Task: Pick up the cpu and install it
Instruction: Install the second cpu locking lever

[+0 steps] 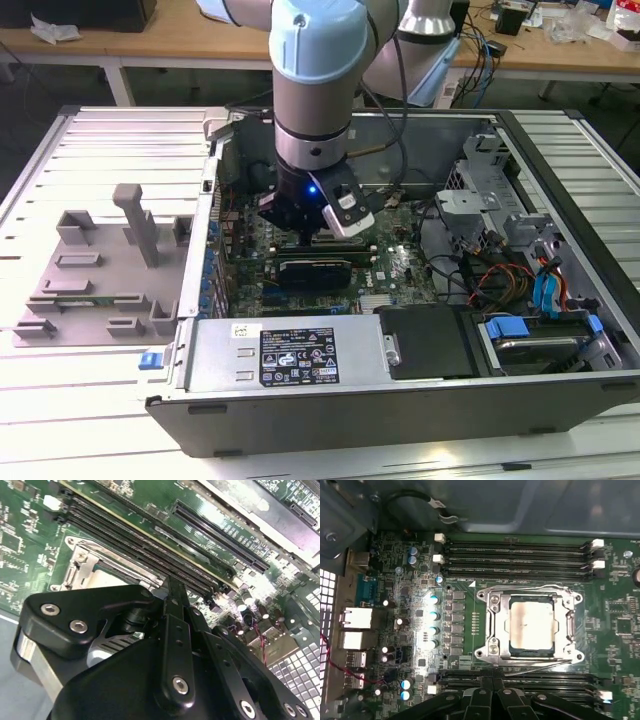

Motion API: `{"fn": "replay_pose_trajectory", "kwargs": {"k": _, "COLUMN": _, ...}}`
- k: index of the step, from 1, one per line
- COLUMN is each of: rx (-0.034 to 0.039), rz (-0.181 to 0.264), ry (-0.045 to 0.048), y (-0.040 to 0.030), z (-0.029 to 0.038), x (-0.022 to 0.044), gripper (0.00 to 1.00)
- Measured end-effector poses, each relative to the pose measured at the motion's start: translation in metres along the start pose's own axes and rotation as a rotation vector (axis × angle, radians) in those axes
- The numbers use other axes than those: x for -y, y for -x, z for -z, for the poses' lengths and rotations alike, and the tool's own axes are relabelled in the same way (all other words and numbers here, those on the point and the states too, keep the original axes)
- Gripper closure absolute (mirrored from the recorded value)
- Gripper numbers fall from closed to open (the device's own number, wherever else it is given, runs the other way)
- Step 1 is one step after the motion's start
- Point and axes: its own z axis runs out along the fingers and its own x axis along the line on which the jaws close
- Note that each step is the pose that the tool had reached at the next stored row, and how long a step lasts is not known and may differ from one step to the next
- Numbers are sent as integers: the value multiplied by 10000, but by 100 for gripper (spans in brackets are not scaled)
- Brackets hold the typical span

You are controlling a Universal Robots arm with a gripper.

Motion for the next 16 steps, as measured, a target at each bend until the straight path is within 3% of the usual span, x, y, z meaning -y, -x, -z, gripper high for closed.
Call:
{"fn": "replay_pose_trajectory", "kwargs": {"k": 3, "rx": 10, "rz": -73, "ry": 32, "y": -22, "z": -46, "x": 6, "gripper": 89}}
{"fn": "replay_pose_trajectory", "kwargs": {"k": 5, "rx": 18, "rz": -131, "ry": 101, "y": -25, "z": -78, "x": 10, "gripper": 89}}
{"fn": "replay_pose_trajectory", "kwargs": {"k": 7, "rx": 26, "rz": -167, "ry": 278, "y": -28, "z": -115, "x": 14, "gripper": 89}}
{"fn": "replay_pose_trajectory", "kwargs": {"k": 12, "rx": 31, "rz": -187, "ry": 494, "y": -33, "z": -151, "x": 16, "gripper": 89}}
{"fn": "replay_pose_trajectory", "kwargs": {"k": 14, "rx": 35, "rz": -190, "ry": 684, "y": -35, "z": -168, "x": 12, "gripper": 89}}
{"fn": "replay_pose_trajectory", "kwargs": {"k": 16, "rx": 39, "rz": -205, "ry": 706, "y": -39, "z": -214, "x": 16, "gripper": 89}}
